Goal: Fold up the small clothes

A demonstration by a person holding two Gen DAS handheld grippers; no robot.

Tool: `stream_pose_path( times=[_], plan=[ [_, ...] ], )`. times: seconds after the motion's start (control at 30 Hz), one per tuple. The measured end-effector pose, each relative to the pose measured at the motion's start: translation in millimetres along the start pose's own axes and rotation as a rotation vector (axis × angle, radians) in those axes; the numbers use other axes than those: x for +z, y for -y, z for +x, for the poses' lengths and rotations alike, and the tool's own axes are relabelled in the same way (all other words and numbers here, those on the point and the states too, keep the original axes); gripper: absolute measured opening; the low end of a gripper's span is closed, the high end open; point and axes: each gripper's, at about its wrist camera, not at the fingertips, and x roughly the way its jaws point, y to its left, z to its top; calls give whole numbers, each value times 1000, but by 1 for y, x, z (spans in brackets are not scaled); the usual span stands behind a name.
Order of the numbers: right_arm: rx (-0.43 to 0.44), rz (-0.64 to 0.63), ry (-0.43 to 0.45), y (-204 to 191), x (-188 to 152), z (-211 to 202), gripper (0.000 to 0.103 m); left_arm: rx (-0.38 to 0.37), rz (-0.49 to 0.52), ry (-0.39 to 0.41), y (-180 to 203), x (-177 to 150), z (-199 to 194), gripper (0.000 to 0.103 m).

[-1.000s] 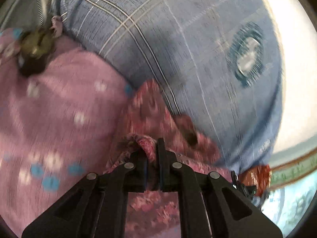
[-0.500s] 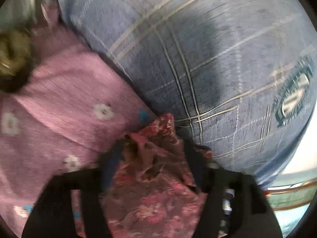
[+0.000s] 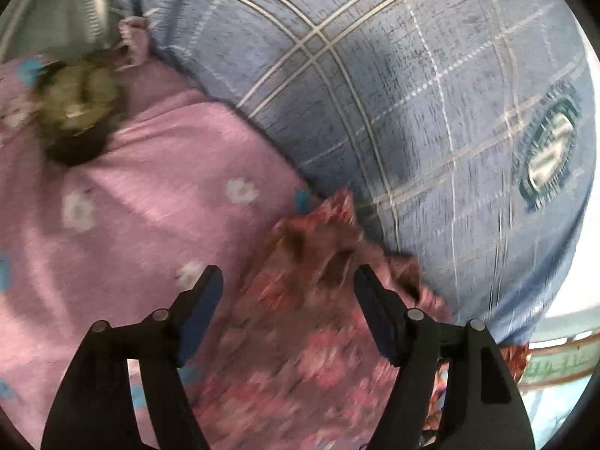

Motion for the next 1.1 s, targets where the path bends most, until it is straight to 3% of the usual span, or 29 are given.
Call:
stream_pose_path(
  times=[0.07,0.13,0.3,0.43,0.57,0.73,0.87,0.93,0.97,1.0,1.03,1.1],
  plan=[
    [-101,-52,-75,8,-20,-15,47,-27,-2,-28,-16,-21,-15,72],
    [-137,-65,-110,17,-41,-32,48,-68,15,-67,-30,-52,-25,72],
    [-68,45,-142,43,-107,-81,59,-195,21,-148,-53,-134,-33,72],
    [-37,84,-155,54,-148,-102,64,-283,-35,-195,-67,-174,-25,74],
    [-43,116,-183,58,-150,-87,66,-317,-92,-174,-66,-172,-18,76],
    [-51,95,-79,51,-139,-61,66,-329,-177,-116,-61,-140,-4,77],
    [-29,95,0,46,-128,-43,66,-313,-205,-88,-50,-126,6,83],
    [-9,85,13,43,-124,-37,52,-286,-187,-73,-44,-121,8,83],
    [-15,82,9,43,-121,-33,23,-275,-176,-59,-40,-120,8,71],
    [-18,85,0,44,-119,-32,11,-260,-159,-40,-37,-119,6,29],
    [-18,94,0,44,-118,-33,10,-243,-139,-36,-35,-118,6,8],
    [3,105,22,43,-115,-43,5,-206,-139,-7,-37,-119,-1,6]
  ],
)
